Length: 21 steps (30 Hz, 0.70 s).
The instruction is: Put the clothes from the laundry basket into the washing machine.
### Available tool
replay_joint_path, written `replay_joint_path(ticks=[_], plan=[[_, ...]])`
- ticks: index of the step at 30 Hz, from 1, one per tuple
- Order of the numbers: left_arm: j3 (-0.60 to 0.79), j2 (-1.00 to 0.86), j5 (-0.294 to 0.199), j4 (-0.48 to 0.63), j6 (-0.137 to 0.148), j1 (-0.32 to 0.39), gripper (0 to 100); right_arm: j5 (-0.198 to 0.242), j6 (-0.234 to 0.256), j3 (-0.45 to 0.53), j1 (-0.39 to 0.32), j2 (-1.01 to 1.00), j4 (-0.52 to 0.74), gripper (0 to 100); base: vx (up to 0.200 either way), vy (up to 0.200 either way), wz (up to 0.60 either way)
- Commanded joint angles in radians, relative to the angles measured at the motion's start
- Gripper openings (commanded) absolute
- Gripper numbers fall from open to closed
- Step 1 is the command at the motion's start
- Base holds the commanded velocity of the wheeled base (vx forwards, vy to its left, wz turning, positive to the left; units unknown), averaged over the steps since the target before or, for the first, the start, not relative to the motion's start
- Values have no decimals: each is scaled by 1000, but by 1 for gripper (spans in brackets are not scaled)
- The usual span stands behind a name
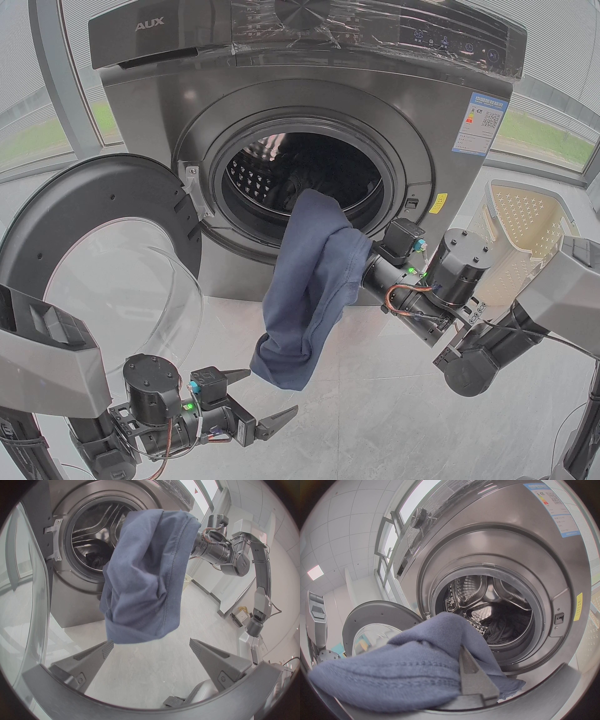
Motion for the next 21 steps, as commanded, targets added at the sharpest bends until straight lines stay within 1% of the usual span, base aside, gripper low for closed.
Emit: replay_joint_path(ticks=[1,2,3,4,7,11,12,14,16,19,21], plan=[[-48,-58,1,0,-5,5,100,0,0,-8,5,9,2,0,0,0,0],[-90,-83,0,0,-16,14,100,0,0,-3,8,11,2,0,0,0,0],[-120,-106,0,2,-19,28,100,0,0,-2,9,11,2,0,0,0,0],[-146,-121,0,2,-17,39,100,0,0,-2,11,11,2,0,0,0,0],[-205,-129,0,6,-17,40,100,0,0,-9,12,11,4,0,0,0,0],[-225,-81,-2,3,-16,36,100,-2,0,-11,18,12,4,0,0,0,0],[-240,-45,-3,2,-11,36,100,-2,0,-11,26,12,5,0,0,0,0],[-277,0,-8,2,-13,36,100,-3,0,-12,29,12,4,0,0,0,0],[-304,34,-25,0,-13,39,100,-5,0,-11,31,11,4,0,0,0,0],[-338,63,-63,0,-14,40,100,-23,0,-11,32,12,5,0,0,0,0],[-367,83,-68,0,-14,40,100,-25,0,-8,38,11,5,0,0,0,0]])
